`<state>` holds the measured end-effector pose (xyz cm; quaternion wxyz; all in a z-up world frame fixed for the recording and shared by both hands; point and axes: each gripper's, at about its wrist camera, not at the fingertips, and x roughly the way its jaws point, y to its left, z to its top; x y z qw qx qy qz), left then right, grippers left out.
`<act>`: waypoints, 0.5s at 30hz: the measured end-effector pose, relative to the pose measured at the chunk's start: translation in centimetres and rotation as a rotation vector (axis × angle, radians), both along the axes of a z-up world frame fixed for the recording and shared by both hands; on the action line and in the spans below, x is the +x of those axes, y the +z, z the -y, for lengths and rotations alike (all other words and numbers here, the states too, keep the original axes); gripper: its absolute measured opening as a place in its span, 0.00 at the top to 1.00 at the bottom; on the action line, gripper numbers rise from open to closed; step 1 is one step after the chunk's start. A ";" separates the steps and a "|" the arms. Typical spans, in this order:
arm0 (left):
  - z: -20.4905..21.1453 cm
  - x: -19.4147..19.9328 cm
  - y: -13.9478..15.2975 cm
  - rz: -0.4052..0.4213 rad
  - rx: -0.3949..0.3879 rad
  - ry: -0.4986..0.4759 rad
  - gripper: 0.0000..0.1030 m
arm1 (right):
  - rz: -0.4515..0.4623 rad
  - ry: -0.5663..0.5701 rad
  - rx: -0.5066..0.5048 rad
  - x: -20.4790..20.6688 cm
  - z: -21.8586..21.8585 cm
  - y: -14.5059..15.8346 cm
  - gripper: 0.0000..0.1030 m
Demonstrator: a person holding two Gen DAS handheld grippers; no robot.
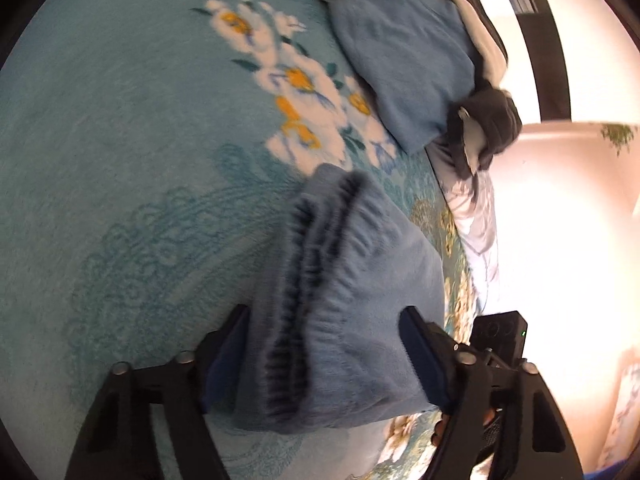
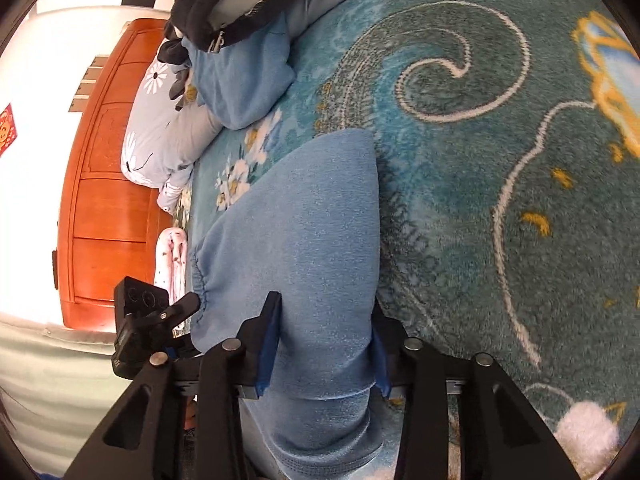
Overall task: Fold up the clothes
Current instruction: 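Lift the folded pants with both grippers and carry them to the pink blanket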
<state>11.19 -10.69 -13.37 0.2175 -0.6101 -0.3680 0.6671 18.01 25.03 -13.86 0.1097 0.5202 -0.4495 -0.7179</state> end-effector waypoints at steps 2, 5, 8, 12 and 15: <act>0.3 0.1 0.0 0.008 -0.032 0.004 0.59 | 0.003 0.003 0.022 -0.2 0.2 0.4 0.63; -0.3 0.7 0.5 -0.007 -0.053 -0.004 0.65 | 0.004 0.007 0.038 -0.5 0.2 1.2 0.68; -0.5 0.8 1.3 -0.030 -0.064 0.000 0.69 | 0.000 0.022 0.059 -1.4 0.1 2.4 0.72; 0.1 -0.1 2.5 -0.087 -0.044 0.046 0.70 | -0.046 0.084 0.102 -4.0 0.6 5.3 0.75; 2.5 -0.5 4.2 -0.130 -0.022 0.114 0.70 | -0.097 0.155 0.131 -7.6 2.3 7.6 0.75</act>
